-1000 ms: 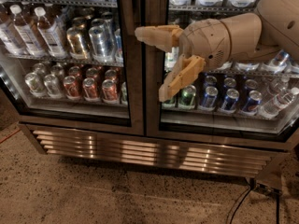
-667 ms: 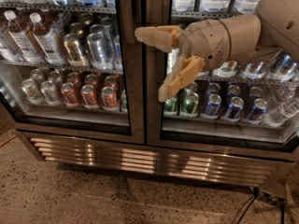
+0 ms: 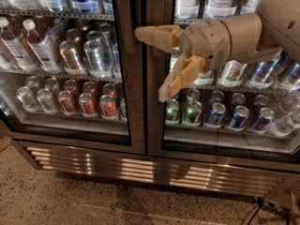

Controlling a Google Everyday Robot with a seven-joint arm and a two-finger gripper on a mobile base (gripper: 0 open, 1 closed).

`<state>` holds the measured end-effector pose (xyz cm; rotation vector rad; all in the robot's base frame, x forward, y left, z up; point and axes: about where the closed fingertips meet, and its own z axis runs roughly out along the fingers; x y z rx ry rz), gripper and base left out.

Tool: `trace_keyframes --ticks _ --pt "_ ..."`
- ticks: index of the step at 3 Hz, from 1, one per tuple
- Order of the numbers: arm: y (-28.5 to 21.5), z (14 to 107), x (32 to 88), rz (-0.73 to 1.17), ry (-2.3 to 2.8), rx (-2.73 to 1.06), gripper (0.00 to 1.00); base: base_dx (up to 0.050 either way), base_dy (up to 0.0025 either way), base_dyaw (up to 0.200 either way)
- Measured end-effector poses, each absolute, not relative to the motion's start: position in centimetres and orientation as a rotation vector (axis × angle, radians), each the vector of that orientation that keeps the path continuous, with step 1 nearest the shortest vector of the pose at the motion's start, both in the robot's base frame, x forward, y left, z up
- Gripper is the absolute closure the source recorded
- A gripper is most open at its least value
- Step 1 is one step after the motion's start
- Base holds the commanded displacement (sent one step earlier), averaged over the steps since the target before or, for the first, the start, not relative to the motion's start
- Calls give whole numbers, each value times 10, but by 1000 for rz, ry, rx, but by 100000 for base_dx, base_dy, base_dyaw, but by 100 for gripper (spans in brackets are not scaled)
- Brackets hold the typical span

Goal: Open left fridge door

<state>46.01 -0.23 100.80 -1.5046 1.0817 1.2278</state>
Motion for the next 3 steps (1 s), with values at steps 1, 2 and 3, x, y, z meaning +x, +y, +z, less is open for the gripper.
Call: trace_keyframes --ticks 1,2,3 --pt "-2 1008 468 1204 1108 -1474 0 0 0 0" --pt "6 1016 490 1186 1112 -1423 0 0 0 0" --pt "18 1020 478 1134 1109 -1417 0 0 0 0"
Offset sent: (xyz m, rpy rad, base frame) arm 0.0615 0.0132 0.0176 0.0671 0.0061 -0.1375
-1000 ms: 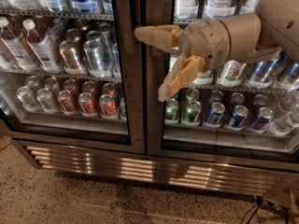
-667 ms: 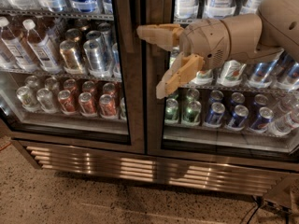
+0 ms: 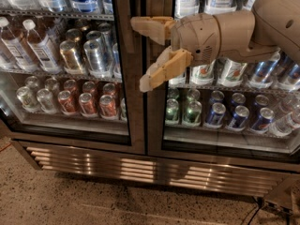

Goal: Open left fridge door

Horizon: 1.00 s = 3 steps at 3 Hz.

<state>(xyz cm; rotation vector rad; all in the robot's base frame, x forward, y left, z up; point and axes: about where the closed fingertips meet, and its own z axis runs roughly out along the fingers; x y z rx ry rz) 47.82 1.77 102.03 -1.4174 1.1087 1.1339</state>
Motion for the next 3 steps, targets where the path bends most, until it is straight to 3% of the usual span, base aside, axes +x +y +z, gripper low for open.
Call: trace_keyframes --ticks 3 --pt "22 1016 478 1028 1185 -1422 0 0 0 0"
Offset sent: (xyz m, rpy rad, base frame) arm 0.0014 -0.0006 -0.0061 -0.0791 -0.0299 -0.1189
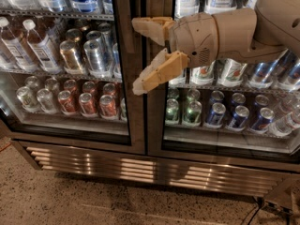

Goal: Open left fridge door

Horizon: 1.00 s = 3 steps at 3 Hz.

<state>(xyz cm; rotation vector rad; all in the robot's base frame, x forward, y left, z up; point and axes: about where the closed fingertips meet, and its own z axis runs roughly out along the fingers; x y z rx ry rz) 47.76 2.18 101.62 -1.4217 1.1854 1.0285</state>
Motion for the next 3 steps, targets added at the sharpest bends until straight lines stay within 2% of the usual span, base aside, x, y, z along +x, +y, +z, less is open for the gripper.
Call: trace_keyframes --ticks 1,2,3 --pt "22 1023 490 1054 1186 -1396 0 0 0 0" --pt "22 1023 490 1054 1186 -1396 0 -1 2 19782" --pt "22 1023 490 1054 1186 -1396 0 0 0 0"
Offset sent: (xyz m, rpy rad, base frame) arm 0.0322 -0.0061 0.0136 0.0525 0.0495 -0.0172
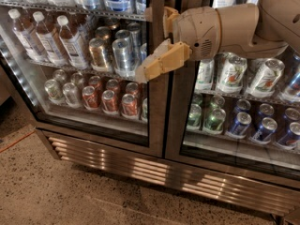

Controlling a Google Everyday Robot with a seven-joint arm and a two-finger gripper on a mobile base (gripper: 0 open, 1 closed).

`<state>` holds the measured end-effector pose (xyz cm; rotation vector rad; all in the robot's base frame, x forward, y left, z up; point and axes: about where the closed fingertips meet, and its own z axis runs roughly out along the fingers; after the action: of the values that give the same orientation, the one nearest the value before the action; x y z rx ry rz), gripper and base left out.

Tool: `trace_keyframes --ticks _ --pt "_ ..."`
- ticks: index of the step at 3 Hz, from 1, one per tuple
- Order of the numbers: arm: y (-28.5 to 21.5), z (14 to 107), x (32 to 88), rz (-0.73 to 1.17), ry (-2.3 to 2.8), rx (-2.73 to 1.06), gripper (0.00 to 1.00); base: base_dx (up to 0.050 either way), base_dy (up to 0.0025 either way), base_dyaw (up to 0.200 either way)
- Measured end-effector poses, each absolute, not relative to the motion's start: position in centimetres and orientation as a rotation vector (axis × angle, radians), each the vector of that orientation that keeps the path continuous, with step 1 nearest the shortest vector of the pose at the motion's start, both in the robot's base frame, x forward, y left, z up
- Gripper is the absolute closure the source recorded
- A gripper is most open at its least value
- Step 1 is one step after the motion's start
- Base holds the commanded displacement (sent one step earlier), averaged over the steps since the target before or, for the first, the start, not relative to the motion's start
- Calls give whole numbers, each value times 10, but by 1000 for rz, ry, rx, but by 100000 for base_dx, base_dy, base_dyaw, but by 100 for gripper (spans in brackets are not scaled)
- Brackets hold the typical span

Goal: Open left fridge door

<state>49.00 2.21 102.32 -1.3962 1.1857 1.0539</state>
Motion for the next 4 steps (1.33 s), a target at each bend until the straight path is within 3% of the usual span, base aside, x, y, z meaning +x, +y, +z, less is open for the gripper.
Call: trace_keyframes --ticks 2,3,4 --pt "11 1024 490 1054 1186 -1396 42 0 0 0" --pt "11 1024 490 1054 1186 -1396 81 0 0 0" --pt "11 1024 490 1054 1186 -1396 100 0 0 0"
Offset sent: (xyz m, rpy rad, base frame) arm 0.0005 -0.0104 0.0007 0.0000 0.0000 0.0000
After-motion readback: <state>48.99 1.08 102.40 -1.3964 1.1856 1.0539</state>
